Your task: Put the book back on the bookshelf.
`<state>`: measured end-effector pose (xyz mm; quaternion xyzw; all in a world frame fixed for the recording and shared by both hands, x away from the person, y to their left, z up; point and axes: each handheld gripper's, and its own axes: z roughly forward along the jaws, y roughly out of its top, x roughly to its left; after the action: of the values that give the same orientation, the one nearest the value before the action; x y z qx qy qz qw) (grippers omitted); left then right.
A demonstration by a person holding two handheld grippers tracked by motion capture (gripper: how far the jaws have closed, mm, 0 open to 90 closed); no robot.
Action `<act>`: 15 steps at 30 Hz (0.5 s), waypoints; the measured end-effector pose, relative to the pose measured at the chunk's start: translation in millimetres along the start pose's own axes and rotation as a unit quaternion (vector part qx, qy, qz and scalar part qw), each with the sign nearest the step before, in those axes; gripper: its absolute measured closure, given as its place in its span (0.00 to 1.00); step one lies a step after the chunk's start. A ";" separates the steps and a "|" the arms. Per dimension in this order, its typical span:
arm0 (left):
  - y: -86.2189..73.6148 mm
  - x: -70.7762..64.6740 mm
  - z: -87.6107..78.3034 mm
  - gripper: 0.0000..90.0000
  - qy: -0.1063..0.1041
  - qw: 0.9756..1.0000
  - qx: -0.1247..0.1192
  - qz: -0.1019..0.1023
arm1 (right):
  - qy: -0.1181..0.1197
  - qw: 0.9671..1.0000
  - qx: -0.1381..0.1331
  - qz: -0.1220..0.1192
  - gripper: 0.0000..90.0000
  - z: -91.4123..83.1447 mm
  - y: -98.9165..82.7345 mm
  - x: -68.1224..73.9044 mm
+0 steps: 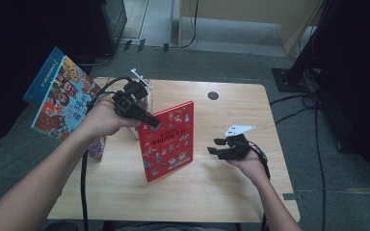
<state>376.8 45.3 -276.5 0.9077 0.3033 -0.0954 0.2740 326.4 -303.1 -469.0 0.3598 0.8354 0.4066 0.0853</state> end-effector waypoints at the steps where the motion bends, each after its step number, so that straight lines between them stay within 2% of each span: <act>1: -1.0 1.5 -3.2 0.89 -0.001 1.000 -0.006 -0.005 | -0.001 1.000 0.001 0.003 0.55 0.2 -1.7 -1.5; 5: -6.0 3.7 -15.3 0.89 -0.002 1.000 -0.018 -0.014 | -0.007 1.000 0.011 0.011 0.55 1.6 -9.2 -9.0; 9: -12.8 7.8 -26.6 0.89 -0.003 0.999 -0.031 -0.031 | -0.012 1.000 0.020 0.014 0.55 4.0 -14.4 -12.7; 15: -29.6 13.2 -45.0 0.89 0.007 0.998 -0.050 -0.045 | -0.017 0.999 0.038 0.019 0.55 10.4 -18.6 -17.3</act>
<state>369.8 96.6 -256.5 0.8790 0.3498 -0.0864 0.3125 333.7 -315.9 -492.1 0.3852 0.8420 0.3697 0.0779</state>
